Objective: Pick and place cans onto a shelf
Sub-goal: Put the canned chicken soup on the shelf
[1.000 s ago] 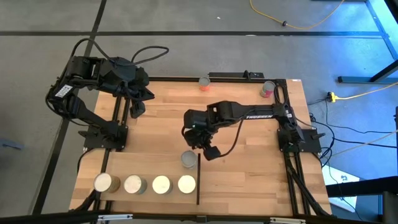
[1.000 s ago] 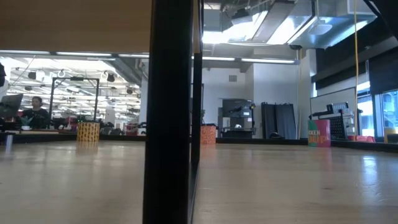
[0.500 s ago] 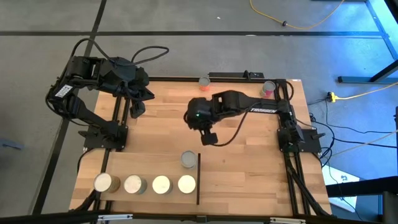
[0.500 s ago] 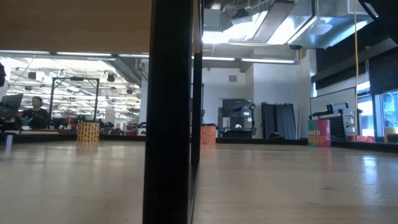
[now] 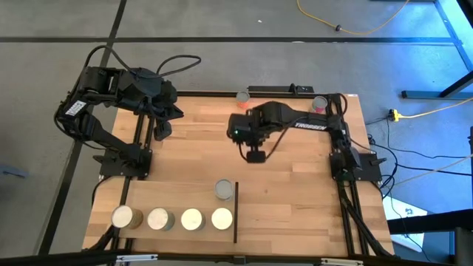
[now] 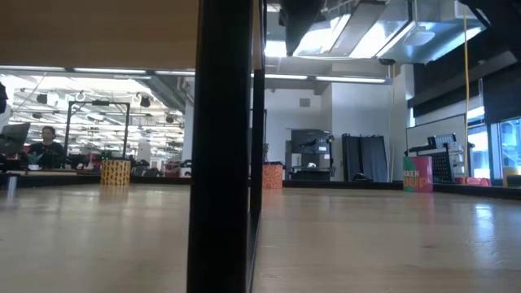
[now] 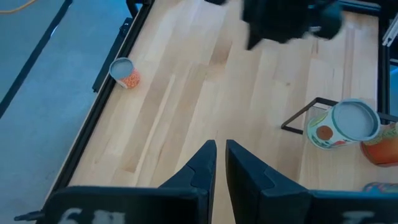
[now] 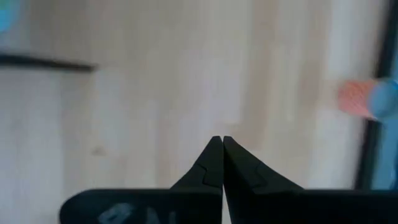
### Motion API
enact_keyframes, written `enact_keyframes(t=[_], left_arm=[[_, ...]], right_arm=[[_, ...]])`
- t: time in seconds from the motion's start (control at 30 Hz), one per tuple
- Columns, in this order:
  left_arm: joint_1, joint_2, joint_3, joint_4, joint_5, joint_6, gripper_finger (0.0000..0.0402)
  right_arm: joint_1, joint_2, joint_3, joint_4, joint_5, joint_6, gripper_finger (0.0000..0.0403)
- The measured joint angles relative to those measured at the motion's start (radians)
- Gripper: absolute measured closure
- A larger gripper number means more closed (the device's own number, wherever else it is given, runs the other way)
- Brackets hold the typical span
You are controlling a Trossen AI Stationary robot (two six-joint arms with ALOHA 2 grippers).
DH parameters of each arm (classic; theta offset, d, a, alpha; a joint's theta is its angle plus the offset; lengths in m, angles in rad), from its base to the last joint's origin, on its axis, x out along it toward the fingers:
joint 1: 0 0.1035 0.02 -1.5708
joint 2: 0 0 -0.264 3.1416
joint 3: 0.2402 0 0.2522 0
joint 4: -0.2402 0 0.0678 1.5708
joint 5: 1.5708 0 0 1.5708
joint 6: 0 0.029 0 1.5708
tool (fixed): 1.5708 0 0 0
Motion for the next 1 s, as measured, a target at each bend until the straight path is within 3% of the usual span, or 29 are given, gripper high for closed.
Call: enact_keyframes(t=[0.5,0.67,1.0], left_arm=[[0.0,-0.015,0.001,0.0,0.0,0.0,0.0374],[0.0,-0.03,0.001,0.0,-0.011,0.026,0.0374],[0.0,-0.043,0.0,0.0,-0.135,-0.004,0.0374]], right_arm=[[-0.271,-0.011,0.0,0.0,-0.108,0.042,0.0401],[-0.395,-0.011,0.0,0.0,-0.285,0.055,0.0401],[-0.56,-0.011,0.0,0.0,-0.406,-0.145,0.0401]])
